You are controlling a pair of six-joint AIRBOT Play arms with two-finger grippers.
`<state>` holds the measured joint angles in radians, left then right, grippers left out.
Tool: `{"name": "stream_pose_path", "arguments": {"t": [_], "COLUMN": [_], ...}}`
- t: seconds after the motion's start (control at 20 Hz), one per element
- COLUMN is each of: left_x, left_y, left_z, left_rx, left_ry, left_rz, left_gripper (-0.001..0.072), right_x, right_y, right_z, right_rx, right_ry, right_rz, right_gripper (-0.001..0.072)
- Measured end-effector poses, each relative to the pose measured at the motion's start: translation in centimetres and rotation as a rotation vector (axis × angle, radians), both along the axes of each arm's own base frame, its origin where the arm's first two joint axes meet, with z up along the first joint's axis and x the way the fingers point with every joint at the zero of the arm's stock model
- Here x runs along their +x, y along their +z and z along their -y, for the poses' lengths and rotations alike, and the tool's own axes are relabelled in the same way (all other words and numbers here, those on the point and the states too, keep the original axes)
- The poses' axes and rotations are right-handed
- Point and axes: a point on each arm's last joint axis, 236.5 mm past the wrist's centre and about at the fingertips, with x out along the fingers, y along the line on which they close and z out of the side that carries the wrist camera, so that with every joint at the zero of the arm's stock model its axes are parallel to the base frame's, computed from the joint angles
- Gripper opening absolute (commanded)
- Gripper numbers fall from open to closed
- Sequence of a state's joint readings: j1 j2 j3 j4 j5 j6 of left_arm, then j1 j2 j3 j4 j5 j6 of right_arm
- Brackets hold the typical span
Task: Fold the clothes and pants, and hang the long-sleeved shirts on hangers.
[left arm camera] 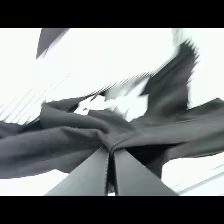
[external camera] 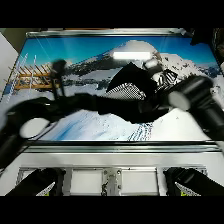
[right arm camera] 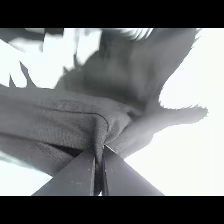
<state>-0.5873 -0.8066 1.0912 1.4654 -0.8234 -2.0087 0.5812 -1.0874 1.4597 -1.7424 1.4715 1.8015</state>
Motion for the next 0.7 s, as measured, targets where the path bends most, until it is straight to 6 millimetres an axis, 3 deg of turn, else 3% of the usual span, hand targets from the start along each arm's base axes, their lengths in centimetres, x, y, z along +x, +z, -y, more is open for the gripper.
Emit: {"name": "stream_pose_path", "arguments": {"t": [0.1,0.2,0.35,0.45,0.55,0.65,0.7], "left_x": [-1.8,-4.3,-6.7,-6.7,-5.6,-3.3,-2.0], "left_y": [9.0,16.1,22.5,24.6,25.0,23.0,21.0], "left_z": [0.2,0.5,1.0,1.3,1.6,1.6,1.6], "left_rx": [-0.097,-0.172,-0.218,-0.208,-0.164,-0.08,-0.026], "left_ry": [-0.047,-0.103,-0.169,-0.185,-0.177,-0.154,-0.144], "left_rz": [0.186,0.333,0.475,0.518,0.513,0.444,0.382], "left_gripper": [0.0016,0.0016,0.0017,0.0016,0.0017,0.0017,0.0017], "right_x": [0.6,0.2,-1.2,-1.8,-1.8,-1.4,-1.2], "right_y": [7.5,13.8,20.0,21.6,21.6,20.0,18.6], "right_z": [0.3,0.7,1.6,2.3,3.0,3.9,4.4], "right_rx": [0.078,0.155,0.235,0.249,0.226,0.177,0.142], "right_ry": [0.005,0.011,0.019,0.015,0.004,-0.014,-0.027], "right_rz": [0.141,0.269,0.41,0.45,0.457,0.418,0.377], "right_gripper": [0.0029,0.0029,0.0029,0.0029,0.0029,0.0029,0.0029]}}
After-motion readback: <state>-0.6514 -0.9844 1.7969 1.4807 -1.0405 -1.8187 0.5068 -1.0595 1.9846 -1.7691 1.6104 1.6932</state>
